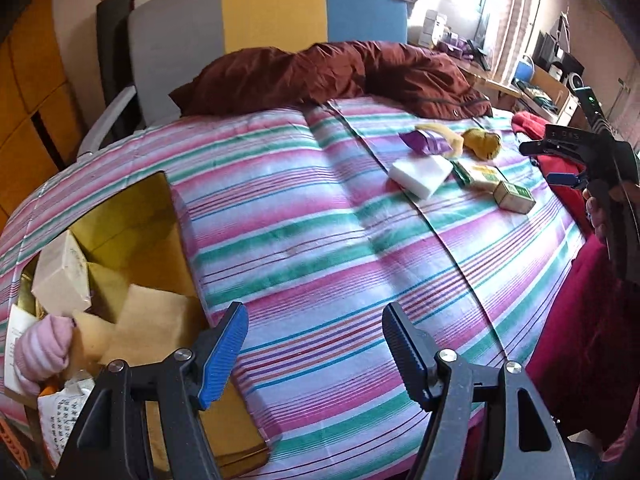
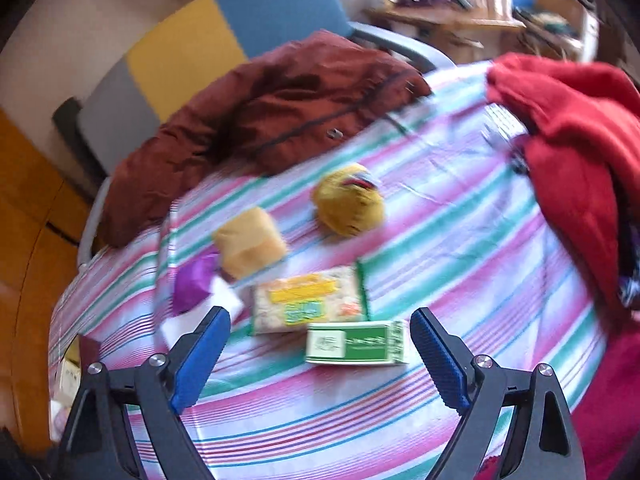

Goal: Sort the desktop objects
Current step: 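Move both tools back toward the remaining items on the bed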

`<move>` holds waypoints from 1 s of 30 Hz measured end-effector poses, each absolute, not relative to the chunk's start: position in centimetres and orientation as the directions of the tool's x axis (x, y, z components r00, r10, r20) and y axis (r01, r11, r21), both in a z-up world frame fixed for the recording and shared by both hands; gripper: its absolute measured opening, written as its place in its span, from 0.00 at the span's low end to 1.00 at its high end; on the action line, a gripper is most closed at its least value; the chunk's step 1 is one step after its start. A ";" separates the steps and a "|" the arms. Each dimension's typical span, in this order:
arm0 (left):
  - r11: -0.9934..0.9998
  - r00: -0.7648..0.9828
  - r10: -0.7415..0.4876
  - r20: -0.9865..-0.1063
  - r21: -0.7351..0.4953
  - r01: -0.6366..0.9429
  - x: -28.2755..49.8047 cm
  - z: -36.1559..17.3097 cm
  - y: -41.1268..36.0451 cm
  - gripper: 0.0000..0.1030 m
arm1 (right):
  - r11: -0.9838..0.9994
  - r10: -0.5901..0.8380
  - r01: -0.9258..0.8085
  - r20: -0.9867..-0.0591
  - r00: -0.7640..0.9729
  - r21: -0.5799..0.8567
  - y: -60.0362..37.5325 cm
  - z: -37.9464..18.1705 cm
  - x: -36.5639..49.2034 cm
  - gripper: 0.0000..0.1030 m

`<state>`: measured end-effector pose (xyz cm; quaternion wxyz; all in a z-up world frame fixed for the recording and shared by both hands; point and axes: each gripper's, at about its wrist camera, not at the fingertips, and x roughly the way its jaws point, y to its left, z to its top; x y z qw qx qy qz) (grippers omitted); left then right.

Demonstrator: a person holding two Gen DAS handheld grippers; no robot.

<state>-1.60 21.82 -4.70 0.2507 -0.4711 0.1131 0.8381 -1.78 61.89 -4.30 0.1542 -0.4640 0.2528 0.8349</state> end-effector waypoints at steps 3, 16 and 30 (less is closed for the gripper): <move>-0.833 -0.414 0.322 -0.852 -0.047 -0.551 -1.7 -4.9 23.0 0.69 | -0.830 0.003 -0.497 -0.891 -0.455 0.251 61.6 -5.6 -2.2 0.90; -0.787 -0.367 0.349 -0.862 -0.057 -0.615 -2.5 -5.4 27.4 0.69 | -0.857 0.013 -0.491 -0.947 -0.322 0.155 61.4 -8.3 -3.7 0.95; -0.770 -0.363 0.350 -0.863 -0.045 -0.636 -5.9 -5.9 32.2 0.69 | -0.902 0.080 -0.426 -0.945 -0.316 0.066 59.9 -7.2 -2.8 0.70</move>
